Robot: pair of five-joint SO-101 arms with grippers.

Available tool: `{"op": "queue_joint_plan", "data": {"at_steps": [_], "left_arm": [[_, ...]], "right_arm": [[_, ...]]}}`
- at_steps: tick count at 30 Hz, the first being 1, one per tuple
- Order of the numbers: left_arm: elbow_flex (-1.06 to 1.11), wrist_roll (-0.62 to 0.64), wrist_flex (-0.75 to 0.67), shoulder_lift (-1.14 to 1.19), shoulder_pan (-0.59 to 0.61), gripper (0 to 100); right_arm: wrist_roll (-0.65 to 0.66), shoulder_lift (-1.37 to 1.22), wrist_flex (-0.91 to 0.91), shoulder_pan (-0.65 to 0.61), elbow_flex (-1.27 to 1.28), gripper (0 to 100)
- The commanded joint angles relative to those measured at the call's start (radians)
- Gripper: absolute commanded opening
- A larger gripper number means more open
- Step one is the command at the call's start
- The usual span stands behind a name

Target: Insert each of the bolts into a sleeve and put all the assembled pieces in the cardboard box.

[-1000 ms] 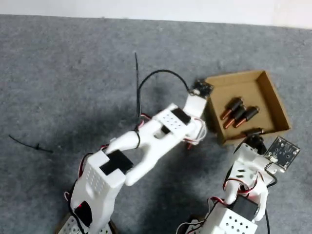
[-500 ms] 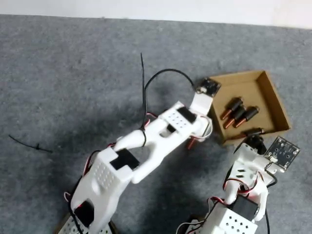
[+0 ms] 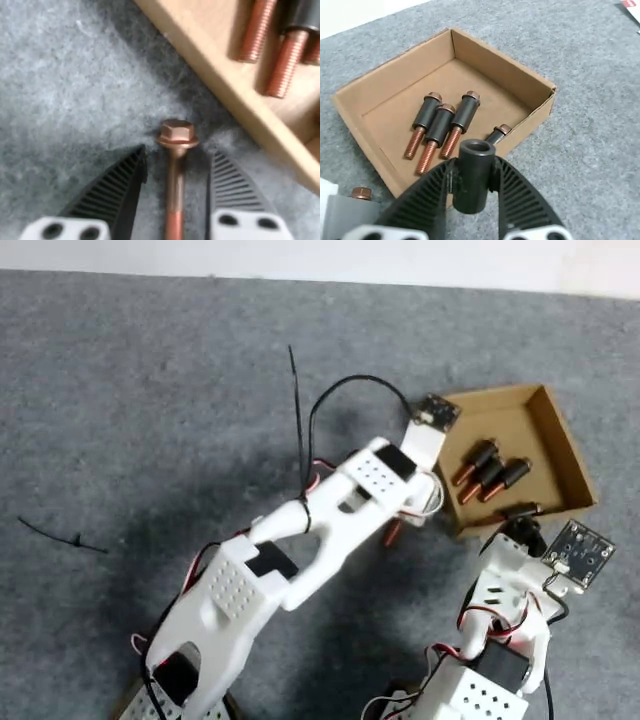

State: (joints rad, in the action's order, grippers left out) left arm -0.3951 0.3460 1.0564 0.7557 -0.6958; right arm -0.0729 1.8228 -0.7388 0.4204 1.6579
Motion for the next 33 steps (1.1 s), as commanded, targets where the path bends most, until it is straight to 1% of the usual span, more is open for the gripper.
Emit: {"op": "queue_joint_plan", "data": {"at_steps": [1, 2, 4, 6, 11, 13, 15, 17, 20, 23, 26, 28, 33], "left_arm": [[-0.012, -0.014, 0.023, 0.002, 0.019, 1], [-0.012, -0.014, 0.023, -0.001, 0.019, 0], [-0.012, -0.014, 0.026, -0.001, 0.022, 2], [-0.012, -0.014, 0.026, -0.004, 0.036, 0], [-0.002, -0.008, 0.021, -0.091, 0.110, 0], [-0.001, -0.006, 0.021, -0.128, 0.150, 0], [-0.001, 0.003, 0.021, -0.154, 0.186, 0], [-0.001, 0.041, 0.025, -0.180, 0.220, 0], [0.008, 0.057, 0.028, -0.225, 0.260, 0], [0.076, 0.057, 0.020, -0.297, 0.275, 0], [0.179, 0.057, 0.018, -0.404, 0.274, 0], [0.260, 0.058, -0.011, -0.496, 0.274, 0], [0.575, 0.057, -0.184, -0.796, 0.277, 0]], "right_arm": [[-0.009, 0.019, -0.001, 0.005, -0.047, 0.5], [-0.009, 0.019, -0.001, 0.005, -0.047, 0.5], [-0.009, 0.019, -0.001, 0.005, -0.047, 0.5], [-0.009, 0.019, -0.001, 0.005, -0.047, 0.5], [-0.009, 0.019, -0.001, 0.002, -0.044, 0.5], [-0.009, 0.019, -0.001, -0.025, -0.044, 0.5], [0.017, 0.019, -0.001, -0.087, -0.044, 0.5], [0.094, 0.019, 0.007, -0.157, -0.044, 0.5], [0.160, 0.019, 0.088, -0.266, -0.015, 0.5], [0.170, 0.019, 0.214, -0.354, 0.051, 0.5], [0.170, 0.019, 0.329, -0.426, 0.110, 0.5], [0.170, 0.019, 0.372, -0.464, 0.127, 0.5], [0.170, 0.019, 0.406, -0.591, 0.133, 0.5]]}}
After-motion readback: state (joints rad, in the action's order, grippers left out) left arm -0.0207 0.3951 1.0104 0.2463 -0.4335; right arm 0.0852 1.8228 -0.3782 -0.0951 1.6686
